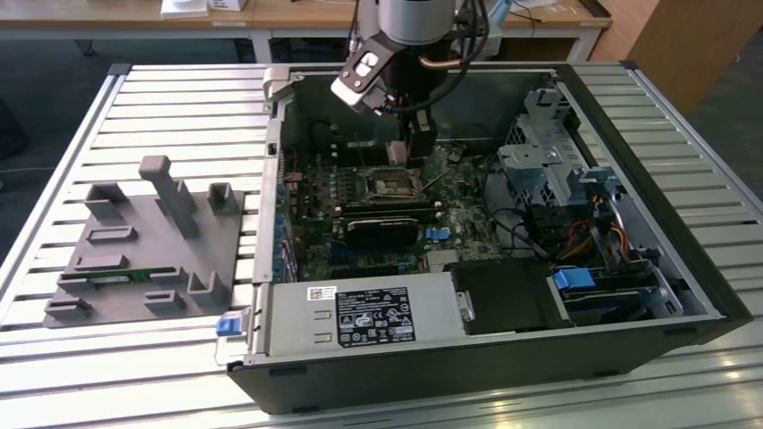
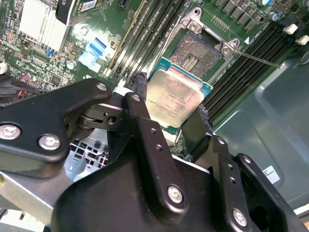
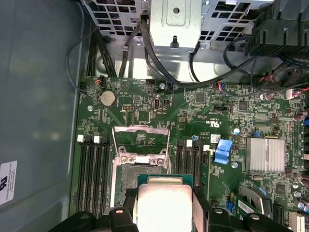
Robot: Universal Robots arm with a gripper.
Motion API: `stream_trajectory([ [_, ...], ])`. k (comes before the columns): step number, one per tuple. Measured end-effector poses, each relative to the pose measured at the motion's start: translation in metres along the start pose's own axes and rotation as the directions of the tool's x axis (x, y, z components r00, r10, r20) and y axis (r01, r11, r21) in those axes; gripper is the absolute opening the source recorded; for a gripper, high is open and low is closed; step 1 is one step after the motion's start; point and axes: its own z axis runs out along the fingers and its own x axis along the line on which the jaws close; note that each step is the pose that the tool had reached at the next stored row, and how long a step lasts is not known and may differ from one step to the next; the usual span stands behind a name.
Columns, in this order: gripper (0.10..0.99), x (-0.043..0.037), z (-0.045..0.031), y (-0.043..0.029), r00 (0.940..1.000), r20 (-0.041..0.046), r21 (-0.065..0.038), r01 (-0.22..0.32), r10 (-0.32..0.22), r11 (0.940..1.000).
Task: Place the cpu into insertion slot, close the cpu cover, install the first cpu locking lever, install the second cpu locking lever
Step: 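Place the cpu into insertion slot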
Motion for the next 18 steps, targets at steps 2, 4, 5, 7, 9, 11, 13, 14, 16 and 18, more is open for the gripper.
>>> stream_trajectory([
  [2, 0.537, 0.0, 0.0009, -0.0001, 1.0, 0.0, 0.0, 0.0, 0.0, 1.0],
  [4, 0.537, 0.0, 0.0017, -0.0002, 1.0, 0.0, 0.0, 0.0, 0.0, 1.0],
  [5, 0.537, 0.0, 0.0021, -0.0002, 1.0, 0.0, 0.001, 0.0, 0.0, 1.0],
  [7, 0.537, 0.0, 0.0028, -0.0002, 1.0, 0.0, 0.001, 0.0, 0.0, 1.0],
  [9, 0.537, 0.0, 0.0035, -0.0003, 1.0, 0.0, 0.001, 0.0, 0.0, 1.0],
  [11, 0.537, -0.0001, 0.0041, -0.0004, 1.0, 0.0001, 0.001, 0.0, 0.0, 1.0],
  [13, 0.537, -0.0001, 0.0047, -0.0004, 1.0, -0.0001, 0.002, 0.0, 0.0, 1.0],
  [14, 0.537, -0.0001, 0.0051, -0.0004, 1.0, -0.0001, 0.002, 0.0, 0.0, 1.0],
  [16, 0.537, -0.0001, 0.0056, -0.0005, 1.0, -0.0001, 0.003, 0.0, 0.0, 1.0],
  [18, 0.537, -0.0001, 0.0066, -0.0006, 1.0, -0.0001, 0.004, 0.0, 0.0, 1.0],
])
